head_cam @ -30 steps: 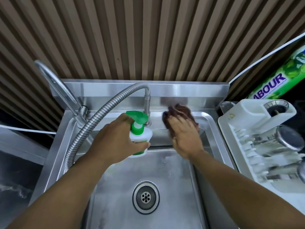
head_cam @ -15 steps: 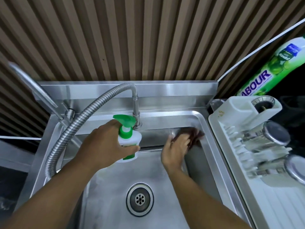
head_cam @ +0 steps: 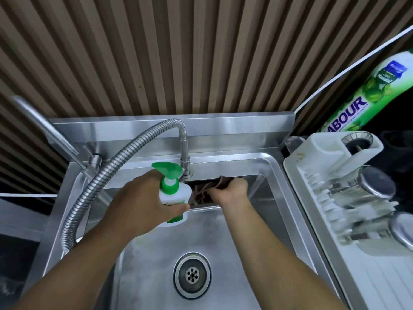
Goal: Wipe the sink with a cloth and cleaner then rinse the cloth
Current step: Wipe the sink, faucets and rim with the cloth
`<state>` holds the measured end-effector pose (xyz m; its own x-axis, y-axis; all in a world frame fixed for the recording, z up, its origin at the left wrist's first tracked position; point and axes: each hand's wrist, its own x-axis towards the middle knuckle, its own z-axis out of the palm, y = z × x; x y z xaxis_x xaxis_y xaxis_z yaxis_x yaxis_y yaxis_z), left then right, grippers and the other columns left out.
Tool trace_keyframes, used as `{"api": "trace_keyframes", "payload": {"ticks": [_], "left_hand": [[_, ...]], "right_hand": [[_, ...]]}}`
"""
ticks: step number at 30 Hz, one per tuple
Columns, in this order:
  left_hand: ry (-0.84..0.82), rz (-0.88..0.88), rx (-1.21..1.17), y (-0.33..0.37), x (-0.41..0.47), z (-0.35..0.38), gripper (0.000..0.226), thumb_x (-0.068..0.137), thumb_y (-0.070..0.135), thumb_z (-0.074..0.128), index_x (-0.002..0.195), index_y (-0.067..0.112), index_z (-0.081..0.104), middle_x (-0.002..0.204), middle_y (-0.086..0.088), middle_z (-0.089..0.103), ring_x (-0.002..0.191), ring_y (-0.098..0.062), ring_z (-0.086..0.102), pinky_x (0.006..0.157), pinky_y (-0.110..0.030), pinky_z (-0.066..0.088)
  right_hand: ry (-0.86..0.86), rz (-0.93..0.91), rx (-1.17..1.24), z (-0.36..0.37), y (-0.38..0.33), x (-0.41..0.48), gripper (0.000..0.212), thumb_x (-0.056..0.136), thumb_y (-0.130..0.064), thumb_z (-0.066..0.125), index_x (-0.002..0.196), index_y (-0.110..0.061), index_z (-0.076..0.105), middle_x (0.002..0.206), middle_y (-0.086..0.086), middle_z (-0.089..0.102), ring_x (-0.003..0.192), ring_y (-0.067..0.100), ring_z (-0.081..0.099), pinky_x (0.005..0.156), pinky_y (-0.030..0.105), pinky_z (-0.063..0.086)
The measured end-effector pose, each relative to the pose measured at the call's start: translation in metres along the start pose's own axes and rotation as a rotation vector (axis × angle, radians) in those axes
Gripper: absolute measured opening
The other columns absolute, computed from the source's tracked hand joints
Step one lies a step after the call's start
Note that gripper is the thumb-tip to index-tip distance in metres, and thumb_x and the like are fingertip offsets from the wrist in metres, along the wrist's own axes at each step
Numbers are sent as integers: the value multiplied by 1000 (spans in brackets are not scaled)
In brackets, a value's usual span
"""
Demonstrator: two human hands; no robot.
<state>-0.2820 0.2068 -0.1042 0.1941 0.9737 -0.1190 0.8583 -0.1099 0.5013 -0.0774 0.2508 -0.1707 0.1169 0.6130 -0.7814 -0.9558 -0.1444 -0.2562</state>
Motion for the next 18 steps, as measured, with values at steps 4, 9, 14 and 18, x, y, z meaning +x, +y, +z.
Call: {"api": "trace_keyframes", "payload": {"ticks": [4,9,14,18], "left_hand": [[-8,13,-31,5,-2,-4,69,50,81,68,99,34,62,91,14,67,87,-16,62,76,-34,53],[-12,-10,-109,22,-3,-5,47,61,64,84,84,30,61,83,13,65,83,-15,63,68,-30,48],[57,-27,-277,62,10,2,43,63,54,89,79,26,61,82,7,68,84,-23,64,73,-34,51],[157,-24,-346,100,34,18,49,66,56,87,91,25,59,97,-1,70,93,-29,63,79,-39,53]], "right_hand": [[-24,-74,0,1,-30,-35,48,102,-34,28,94,-13,70,81,12,73,85,30,70,81,57,56],[-117,-219,109,-16,-55,-59,45,106,-25,28,62,-19,33,50,-1,32,44,20,41,68,34,57],[-284,-229,36,-45,-86,-78,28,96,-29,47,69,-27,38,69,-10,23,60,12,23,62,27,26],[-173,-343,-132,-68,-110,-100,22,101,-22,49,115,-12,62,88,8,63,73,22,65,68,34,59]]}}
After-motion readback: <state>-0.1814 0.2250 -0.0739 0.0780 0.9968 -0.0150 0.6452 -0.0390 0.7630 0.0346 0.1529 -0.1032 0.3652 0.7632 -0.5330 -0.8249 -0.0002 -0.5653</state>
